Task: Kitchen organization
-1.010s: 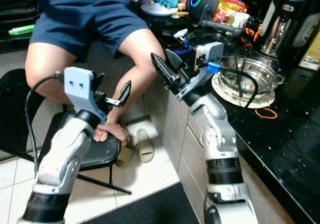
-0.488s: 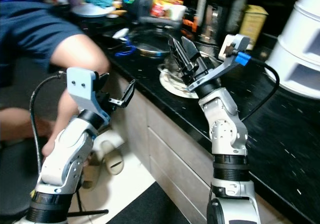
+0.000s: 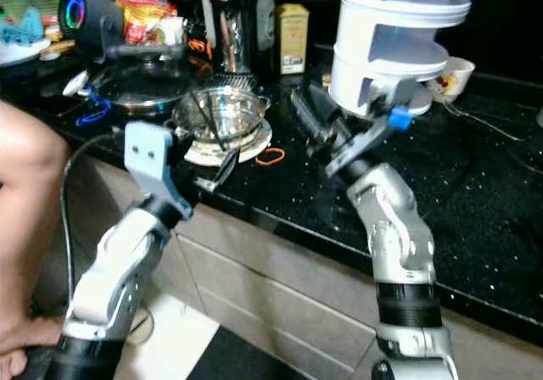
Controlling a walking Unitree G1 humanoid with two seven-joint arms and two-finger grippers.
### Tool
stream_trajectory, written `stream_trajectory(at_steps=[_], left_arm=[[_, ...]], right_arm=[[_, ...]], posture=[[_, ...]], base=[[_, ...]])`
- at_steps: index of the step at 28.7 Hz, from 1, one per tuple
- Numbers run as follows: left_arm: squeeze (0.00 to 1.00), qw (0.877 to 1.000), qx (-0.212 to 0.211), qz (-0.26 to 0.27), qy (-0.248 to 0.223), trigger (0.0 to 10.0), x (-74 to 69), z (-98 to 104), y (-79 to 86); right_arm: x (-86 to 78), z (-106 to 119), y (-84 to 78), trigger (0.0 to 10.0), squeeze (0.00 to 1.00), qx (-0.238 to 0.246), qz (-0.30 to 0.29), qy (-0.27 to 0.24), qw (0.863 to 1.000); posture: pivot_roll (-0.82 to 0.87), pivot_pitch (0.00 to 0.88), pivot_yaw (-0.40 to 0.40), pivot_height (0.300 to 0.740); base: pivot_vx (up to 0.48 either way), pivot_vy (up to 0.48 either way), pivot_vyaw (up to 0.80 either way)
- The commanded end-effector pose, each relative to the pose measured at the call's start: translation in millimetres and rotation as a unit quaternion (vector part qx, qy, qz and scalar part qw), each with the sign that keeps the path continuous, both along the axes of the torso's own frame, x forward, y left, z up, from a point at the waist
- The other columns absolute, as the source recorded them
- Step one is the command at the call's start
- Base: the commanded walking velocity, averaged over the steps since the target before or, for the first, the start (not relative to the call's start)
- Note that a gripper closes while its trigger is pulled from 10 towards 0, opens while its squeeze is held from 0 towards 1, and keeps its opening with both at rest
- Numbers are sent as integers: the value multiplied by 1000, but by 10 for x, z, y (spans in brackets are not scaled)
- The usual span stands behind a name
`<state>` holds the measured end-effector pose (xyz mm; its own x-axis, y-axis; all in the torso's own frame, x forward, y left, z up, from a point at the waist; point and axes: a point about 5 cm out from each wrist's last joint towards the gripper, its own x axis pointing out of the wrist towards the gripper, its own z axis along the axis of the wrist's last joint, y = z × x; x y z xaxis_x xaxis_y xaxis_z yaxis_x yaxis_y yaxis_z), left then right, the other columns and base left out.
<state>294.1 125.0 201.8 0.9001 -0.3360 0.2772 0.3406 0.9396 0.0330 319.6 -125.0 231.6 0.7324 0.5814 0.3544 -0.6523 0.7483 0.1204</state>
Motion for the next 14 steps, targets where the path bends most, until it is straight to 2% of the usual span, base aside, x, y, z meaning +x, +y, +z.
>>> stream_trajectory(at_steps=[1, 5, 10, 14], left_arm=[[0, 1000, 5, 18, -1, 10000, -19, 3, 75], [0, 999, 19, 33, -16, 10000, -5, 51, 117], [0, 997, 49, 44, -39, 10000, 18, 111, 118], [0, 991, 101, 32, -80, 10000, 73, 221, 25]], right_arm=[[-26, 1, 73, 10000, 0, -17, 5, -4, 1000], [-31, -89, 169, 10000, 0, -17, 6, 13, 1000], [-34, -103, 192, 10000, 0, -16, 3, 15, 1000], [-61, -145, 173, 10000, 0, -24, -1, 18, 1000]], posture=[[35, 37, -23, 740], [40, 40, -25, 740], [37, 41, -22, 740], [32, 41, -20, 740]], base=[[0, 0, 0], [0, 0, 0], [0, 0, 0], [0, 0, 0]])
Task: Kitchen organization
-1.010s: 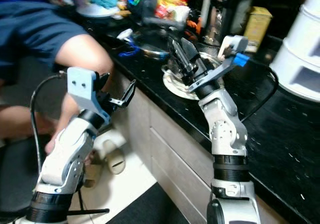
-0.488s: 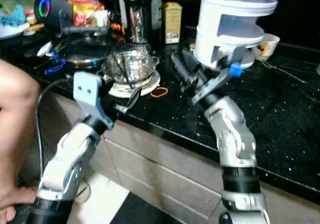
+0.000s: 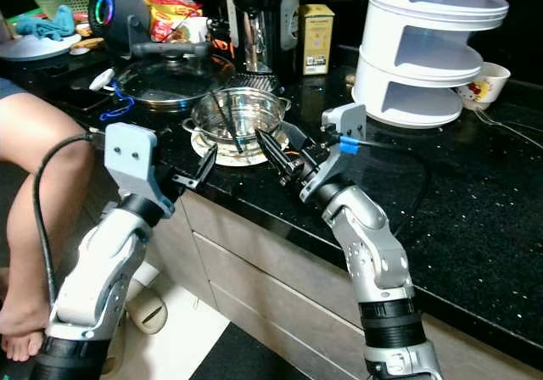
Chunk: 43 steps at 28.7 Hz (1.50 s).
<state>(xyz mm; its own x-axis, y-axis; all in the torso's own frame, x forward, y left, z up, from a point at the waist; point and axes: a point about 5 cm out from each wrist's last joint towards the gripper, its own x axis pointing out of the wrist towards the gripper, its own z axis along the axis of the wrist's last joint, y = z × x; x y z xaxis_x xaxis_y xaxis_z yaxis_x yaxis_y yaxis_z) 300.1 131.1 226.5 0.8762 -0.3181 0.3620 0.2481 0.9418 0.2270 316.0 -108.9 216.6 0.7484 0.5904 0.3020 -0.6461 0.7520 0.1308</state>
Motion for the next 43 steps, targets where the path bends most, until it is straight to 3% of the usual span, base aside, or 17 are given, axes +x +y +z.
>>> stream_trajectory(at_steps=[1, 6, 10, 17, 21, 22, 25, 27, 36, 43], left_arm=[[0, 999, 39, -9, -9, 10000, 19, -15, -61], [0, 996, 86, -21, -30, 10000, 66, 12, -134], [0, 991, 120, -28, -45, 10000, 140, 10, -187], [0, 989, 140, -28, -43, 10000, 193, -41, -196], [0, 965, 250, -40, -70, 10000, 306, -61, -271], [0, 965, 250, -40, -70, 10000, 306, -61, -271], [0, 950, 297, -50, -82, 10000, 318, -87, -283], [0, 943, 316, -55, -90, 10000, 321, -84, -273], [0, 933, 325, -97, -117, 10000, 286, 30, -336], [0, 907, 393, -114, -101, 10000, 317, -87, -300]], right_arm=[[-36, -6, 5, 10000, 0, -18, 0, -8, 1000], [-89, -99, -42, 10000, 0, -88, 3, -21, 996], [-89, -134, -131, 10000, 0, -104, -8, -19, 994], [-94, -133, -161, 10000, 0, -109, -9, -19, 994], [-128, -128, -254, 10000, 0, -116, -7, -18, 993], [-128, -128, -254, 10000, 0, -116, -7, -18, 993], [-137, -122, -272, 10000, 0, -120, -10, -21, 992], [-144, -121, -287, 10000, 0, -121, -15, -22, 992], [-148, -108, -310, 10000, 0, -116, -21, -22, 993], [-139, -97, -308, 10000, 0, -115, -24, -22, 993]], posture=[[28, 41, -18, 740], [22, 41, -10, 740], [20, 41, -5, 740], [15, 39, -8, 740], [11, 40, 1, 740], [11, 40, 1, 740], [8, 44, 7, 740], [7, 49, 12, 740], [9, 57, 12, 740], [11, 59, 14, 740]], base=[[0, 0, 0], [0, 0, 0], [0, 0, 0], [0, 0, 0], [0, 0, 0], [0, 0, 0], [0, 0, 0], [0, 0, 0], [0, 0, 0], [0, 0, 0]])
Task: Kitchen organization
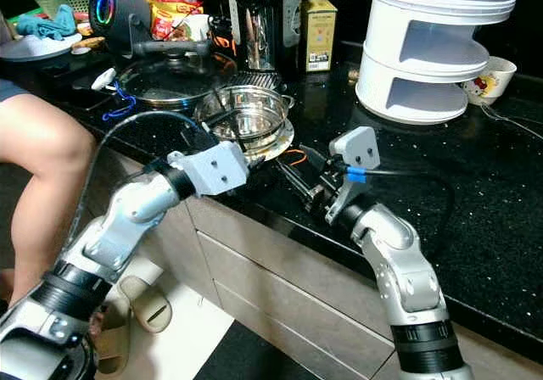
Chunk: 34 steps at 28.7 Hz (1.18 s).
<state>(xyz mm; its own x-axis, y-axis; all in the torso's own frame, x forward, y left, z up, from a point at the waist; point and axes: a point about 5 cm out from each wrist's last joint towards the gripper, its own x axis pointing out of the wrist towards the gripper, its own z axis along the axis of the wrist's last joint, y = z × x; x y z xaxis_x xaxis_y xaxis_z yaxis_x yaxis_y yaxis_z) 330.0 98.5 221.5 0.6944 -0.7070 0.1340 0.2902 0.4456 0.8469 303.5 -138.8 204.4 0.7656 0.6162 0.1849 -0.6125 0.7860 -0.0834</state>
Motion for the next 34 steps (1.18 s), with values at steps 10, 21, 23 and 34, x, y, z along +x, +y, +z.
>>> stream_trajectory(at_steps=[10, 21, 23, 34], left_arm=[[0, 998, 69, 10, -2, 10000, 89, -66, 122], [0, 995, 100, 14, -2, 10000, 164, -122, 186], [0, 994, 109, 17, -1, 10000, 194, -140, 215], [0, 993, 113, 5, -15, 10000, 233, -106, 175]], right_arm=[[-6, 37, -10, 10000, 0, 9, -7, -5, 1000], [-14, 47, -15, 10000, 0, 10, -9, -5, 1000], [-19, 49, -14, 10000, 0, 10, -7, -5, 1000], [-73, 57, -16, 10000, 0, 2, 9, -9, 1000]], posture=[[7, 59, 18, 740], [-1, 65, 19, 740], [-4, 67, 18, 740], [-24, 67, 26, 740]], base=[[0, 0, 0], [0, 0, 0], [0, 0, 0], [0, 0, 0]])
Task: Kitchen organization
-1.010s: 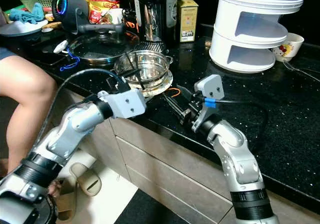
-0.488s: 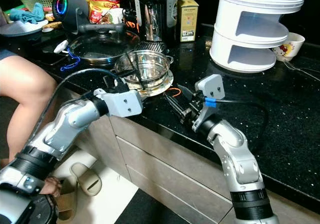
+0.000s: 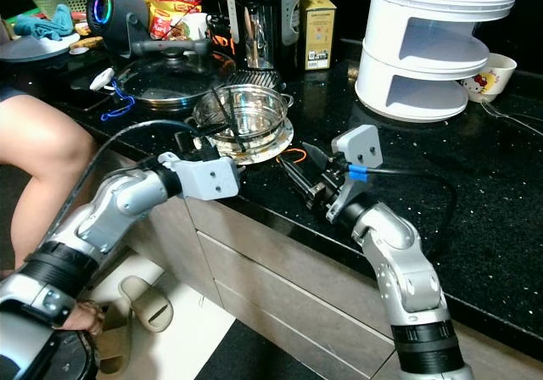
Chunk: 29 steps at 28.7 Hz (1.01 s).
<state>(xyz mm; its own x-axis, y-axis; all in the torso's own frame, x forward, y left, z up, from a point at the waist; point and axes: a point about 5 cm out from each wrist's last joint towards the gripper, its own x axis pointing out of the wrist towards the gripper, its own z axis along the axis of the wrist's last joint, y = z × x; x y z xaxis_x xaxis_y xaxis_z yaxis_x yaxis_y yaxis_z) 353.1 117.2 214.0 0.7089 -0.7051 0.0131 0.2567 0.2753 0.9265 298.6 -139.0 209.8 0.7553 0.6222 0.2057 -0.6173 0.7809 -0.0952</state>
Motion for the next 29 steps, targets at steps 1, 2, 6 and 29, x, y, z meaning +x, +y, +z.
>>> stream_trajectory(at_steps=[1, 2, 6, 29], left_arm=[[0, 1000, 14, -10, -5, 10000, 6, -17, -29], [0, 1000, 14, -10, -5, 10000, 6, -17, -29], [0, 1000, 16, -14, -17, 10000, 33, 30, -41], [0, 998, 37, -2, -45, 10000, 187, 140, 36]], right_arm=[[-40, -3, -14, 10000, 0, -3, 8, 4, 1000], [-40, -3, -14, 10000, 0, -3, 8, 4, 1000], [-66, -15, -1, 10000, 0, -6, 13, 7, 1000], [-129, 27, -35, 10000, 0, 0, 6, 12, 1000]], posture=[[-28, 67, 25, 740], [-28, 67, 25, 740], [-32, 67, 26, 740], [-69, 101, 32, 740]], base=[[0, 0, 0], [0, 0, 0], [0, 0, 0], [0, 0, 0]])
